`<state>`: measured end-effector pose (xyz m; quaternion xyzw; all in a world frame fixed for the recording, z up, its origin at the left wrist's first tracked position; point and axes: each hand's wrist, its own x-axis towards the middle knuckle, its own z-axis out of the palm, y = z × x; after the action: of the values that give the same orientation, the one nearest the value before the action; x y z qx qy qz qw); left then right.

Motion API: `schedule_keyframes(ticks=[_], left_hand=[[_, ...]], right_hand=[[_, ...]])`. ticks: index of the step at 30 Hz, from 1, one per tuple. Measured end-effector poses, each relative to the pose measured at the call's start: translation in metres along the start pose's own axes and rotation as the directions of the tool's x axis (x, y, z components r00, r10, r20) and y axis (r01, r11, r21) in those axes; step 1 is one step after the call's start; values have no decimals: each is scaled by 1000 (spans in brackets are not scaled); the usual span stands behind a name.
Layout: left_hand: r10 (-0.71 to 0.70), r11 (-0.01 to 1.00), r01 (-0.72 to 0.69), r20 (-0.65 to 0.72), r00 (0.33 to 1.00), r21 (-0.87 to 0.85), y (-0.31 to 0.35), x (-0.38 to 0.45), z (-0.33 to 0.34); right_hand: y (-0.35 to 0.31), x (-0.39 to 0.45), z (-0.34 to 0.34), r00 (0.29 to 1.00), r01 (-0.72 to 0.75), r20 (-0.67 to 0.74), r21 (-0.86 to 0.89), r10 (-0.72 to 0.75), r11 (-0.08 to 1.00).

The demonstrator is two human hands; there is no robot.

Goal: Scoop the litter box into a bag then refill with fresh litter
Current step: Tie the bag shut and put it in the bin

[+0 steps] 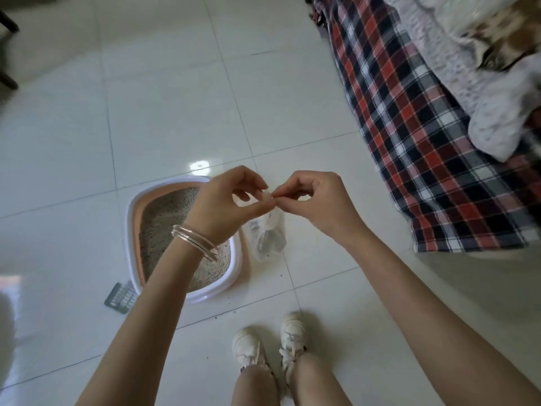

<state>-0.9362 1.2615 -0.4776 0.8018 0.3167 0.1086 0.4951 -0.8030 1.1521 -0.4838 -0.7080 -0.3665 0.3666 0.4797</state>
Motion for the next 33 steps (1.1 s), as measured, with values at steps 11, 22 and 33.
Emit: schedule_keyframes(ticks=[11, 22, 33], left_hand=[[-25, 1000, 25, 30, 999, -16, 186, -28, -87], [185, 981, -174, 158, 970, -83, 300, -46, -78], [391, 917, -367, 523, 757, -155, 396, -73, 35]], right_hand=[[-200, -51, -72, 994, -2, -111, -17, 0, 1000], [-272, -142, -138, 894, -37, -447, -29, 20, 999], [-281, -285, -219, 569, -148, -820, -27, 63, 989]])
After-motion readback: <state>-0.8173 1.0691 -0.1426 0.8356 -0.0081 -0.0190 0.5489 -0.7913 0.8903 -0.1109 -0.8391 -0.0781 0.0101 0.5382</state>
